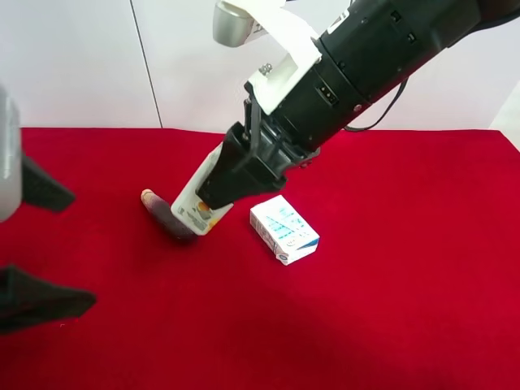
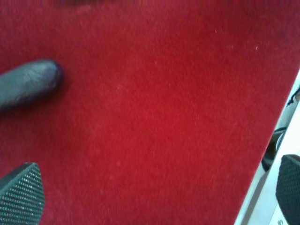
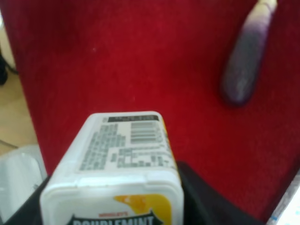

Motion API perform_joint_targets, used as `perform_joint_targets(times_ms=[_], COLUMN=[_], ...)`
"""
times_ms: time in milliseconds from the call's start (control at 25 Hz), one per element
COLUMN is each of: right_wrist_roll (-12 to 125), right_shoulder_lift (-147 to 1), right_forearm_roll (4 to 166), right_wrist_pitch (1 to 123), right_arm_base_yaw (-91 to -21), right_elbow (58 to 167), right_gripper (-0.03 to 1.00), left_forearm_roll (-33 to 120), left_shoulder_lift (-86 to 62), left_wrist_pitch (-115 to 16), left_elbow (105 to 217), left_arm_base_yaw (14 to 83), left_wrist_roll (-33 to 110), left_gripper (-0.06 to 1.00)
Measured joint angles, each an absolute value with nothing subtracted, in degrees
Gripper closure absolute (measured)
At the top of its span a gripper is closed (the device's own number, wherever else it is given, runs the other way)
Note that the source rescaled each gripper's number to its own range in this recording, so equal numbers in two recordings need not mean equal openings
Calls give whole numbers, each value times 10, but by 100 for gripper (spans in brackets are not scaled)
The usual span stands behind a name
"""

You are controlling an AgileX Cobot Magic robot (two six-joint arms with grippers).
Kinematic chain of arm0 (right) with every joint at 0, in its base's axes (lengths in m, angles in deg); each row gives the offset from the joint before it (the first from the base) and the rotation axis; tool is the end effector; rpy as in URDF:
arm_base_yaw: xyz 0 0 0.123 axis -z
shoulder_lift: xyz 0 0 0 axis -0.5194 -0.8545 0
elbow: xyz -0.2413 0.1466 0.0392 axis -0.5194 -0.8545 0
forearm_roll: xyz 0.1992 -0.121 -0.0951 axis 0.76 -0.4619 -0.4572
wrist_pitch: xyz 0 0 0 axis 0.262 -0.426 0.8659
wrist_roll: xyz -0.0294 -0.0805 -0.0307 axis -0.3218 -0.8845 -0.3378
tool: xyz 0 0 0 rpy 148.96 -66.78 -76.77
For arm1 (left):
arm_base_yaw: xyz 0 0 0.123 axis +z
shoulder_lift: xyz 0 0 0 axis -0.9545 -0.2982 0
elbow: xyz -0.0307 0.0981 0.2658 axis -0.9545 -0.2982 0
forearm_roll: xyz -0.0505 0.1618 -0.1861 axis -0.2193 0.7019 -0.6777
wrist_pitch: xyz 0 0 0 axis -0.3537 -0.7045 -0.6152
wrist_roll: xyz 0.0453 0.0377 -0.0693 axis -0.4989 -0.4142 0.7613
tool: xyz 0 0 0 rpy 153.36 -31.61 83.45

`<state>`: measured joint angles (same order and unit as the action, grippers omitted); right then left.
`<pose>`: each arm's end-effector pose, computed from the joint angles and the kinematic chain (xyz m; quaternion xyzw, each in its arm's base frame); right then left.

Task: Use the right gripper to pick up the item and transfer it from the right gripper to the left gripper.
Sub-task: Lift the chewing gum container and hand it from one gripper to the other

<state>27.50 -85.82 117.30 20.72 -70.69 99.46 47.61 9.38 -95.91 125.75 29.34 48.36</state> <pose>0.2111 0.2326 0.3043 -0.5465 0.7495 0.2852 0.2413 0.1104 -0.1194 0.3097 0.4988 0.8012 -0.1277 0.3047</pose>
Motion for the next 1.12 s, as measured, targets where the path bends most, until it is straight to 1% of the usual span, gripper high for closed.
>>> perform_joint_targets(times_ms=[240, 600, 840, 1120], right_wrist_roll=[180, 79, 16, -9], right_shoulder_lift=[-858, -858, -858, -858], right_forearm_roll=[1211, 1241, 1293, 1324], right_wrist_pitch=[196, 163, 163, 163], right_arm_base_yaw=[-707, -712, -712, -712], right_elbow=[995, 995, 995, 995], right_gripper=[96, 96, 96, 96], left_forearm_roll=[403, 388, 357, 321], left_shoulder_lift=[35, -22, -46, -48], left_wrist_pitch=[-962, -966, -986, -989], left_elbow=[1299, 1354, 1358, 1358], left_arm_base_yaw=[293, 293, 293, 293], left_wrist_roll=[419, 405, 375, 356], left_gripper=[-6, -6, -6, -6])
